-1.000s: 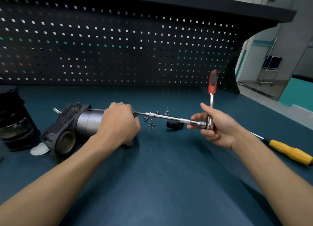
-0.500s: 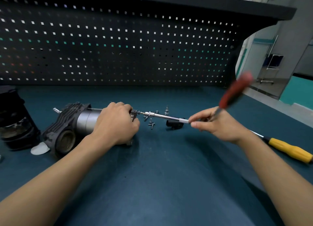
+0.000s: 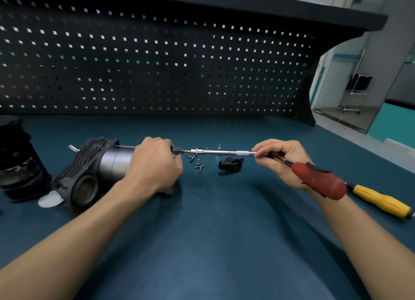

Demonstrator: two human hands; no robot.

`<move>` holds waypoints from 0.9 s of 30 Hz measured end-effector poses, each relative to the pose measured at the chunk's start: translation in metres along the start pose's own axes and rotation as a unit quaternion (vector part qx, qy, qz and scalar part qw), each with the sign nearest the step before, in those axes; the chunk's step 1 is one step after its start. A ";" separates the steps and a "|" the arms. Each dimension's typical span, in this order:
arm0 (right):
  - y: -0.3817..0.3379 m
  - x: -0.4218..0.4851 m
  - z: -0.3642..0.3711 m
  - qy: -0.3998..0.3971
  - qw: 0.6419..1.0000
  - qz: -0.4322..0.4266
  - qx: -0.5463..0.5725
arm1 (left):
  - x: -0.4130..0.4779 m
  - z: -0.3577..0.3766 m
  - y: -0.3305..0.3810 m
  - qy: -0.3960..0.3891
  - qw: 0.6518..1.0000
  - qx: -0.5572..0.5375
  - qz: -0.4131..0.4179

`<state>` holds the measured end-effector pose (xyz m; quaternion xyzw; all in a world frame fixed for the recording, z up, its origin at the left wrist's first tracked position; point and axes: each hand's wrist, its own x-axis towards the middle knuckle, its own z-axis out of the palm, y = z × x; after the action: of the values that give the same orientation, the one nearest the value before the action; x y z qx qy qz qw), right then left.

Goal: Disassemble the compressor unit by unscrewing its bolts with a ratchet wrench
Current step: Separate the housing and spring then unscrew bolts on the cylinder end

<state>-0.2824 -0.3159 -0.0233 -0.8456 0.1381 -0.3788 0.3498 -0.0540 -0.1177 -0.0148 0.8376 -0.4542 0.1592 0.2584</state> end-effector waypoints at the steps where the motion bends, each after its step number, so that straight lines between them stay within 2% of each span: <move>1: 0.001 0.001 -0.001 0.004 1.000 0.003 0.000 | 0.000 0.000 0.000 0.002 1.000 0.000 0.001; 6: 0.000 -0.002 -0.002 0.004 0.997 0.067 -0.043 | 0.001 0.001 0.000 0.008 1.000 0.003 0.008; 8: -0.008 -0.002 0.001 -0.004 0.995 0.099 -0.020 | 0.001 0.000 0.000 0.006 1.000 -0.004 0.007; 10: -0.015 0.000 0.002 -0.017 0.985 0.166 0.045 | 0.001 -0.001 -0.001 0.004 1.000 -0.014 0.005; 14: -0.025 0.002 0.001 -0.083 0.922 0.333 0.177 | 0.001 -0.002 -0.001 0.004 1.000 -0.020 0.006; 18: -0.024 0.004 -0.001 -0.071 0.879 0.369 0.293 | 0.001 -0.002 -0.003 0.004 1.000 -0.019 0.011; 23: -0.018 0.006 -0.004 -0.071 0.794 0.442 0.412 | 0.000 -0.002 -0.003 0.005 1.000 -0.018 0.012; 25: -0.016 0.006 -0.003 -0.066 0.778 0.463 0.420 | 0.000 -0.002 -0.003 0.003 1.000 -0.018 0.011; 27: -0.013 0.005 -0.002 -0.070 0.779 0.468 0.412 | 0.000 -0.003 -0.003 0.002 1.000 -0.019 0.010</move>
<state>-0.2808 -0.3103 -0.0102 -0.4763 0.3233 -0.1293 0.8074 -0.0516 -0.1152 -0.0133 0.8278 -0.4646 0.1548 0.2738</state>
